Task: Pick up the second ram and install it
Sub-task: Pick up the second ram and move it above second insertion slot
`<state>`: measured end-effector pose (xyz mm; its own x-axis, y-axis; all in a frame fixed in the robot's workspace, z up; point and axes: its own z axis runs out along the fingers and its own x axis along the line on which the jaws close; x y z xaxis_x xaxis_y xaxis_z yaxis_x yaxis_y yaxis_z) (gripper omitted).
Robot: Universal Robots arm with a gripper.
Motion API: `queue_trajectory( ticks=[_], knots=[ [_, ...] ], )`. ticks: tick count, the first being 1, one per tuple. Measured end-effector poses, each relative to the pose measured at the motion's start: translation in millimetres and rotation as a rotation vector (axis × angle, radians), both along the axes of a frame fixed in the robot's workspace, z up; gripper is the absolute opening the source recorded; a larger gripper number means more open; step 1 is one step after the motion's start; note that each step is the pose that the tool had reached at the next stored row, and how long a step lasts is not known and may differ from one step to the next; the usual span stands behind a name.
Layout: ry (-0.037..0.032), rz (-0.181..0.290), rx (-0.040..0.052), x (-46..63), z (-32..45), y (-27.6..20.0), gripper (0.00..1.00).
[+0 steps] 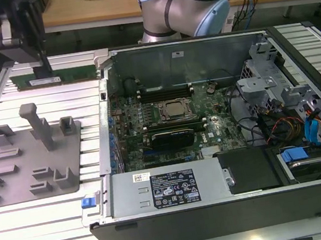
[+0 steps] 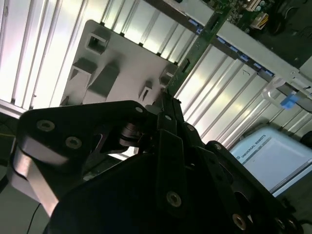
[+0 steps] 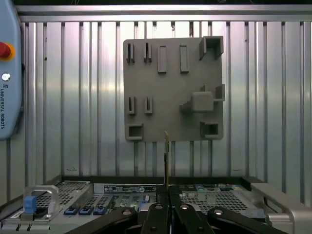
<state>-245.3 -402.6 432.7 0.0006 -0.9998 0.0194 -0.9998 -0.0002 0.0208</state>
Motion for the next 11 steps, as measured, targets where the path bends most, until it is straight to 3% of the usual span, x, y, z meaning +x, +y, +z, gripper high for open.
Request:
queue_trajectory(
  ticks=[3,11],
  knots=[
    [0.0000,-0.004,0.0000,13.5,-0.2,0.0,0.09],
    [0.0000,-0.019,0.0000,61.9,-1.4,0.0,0.09]
  ],
)
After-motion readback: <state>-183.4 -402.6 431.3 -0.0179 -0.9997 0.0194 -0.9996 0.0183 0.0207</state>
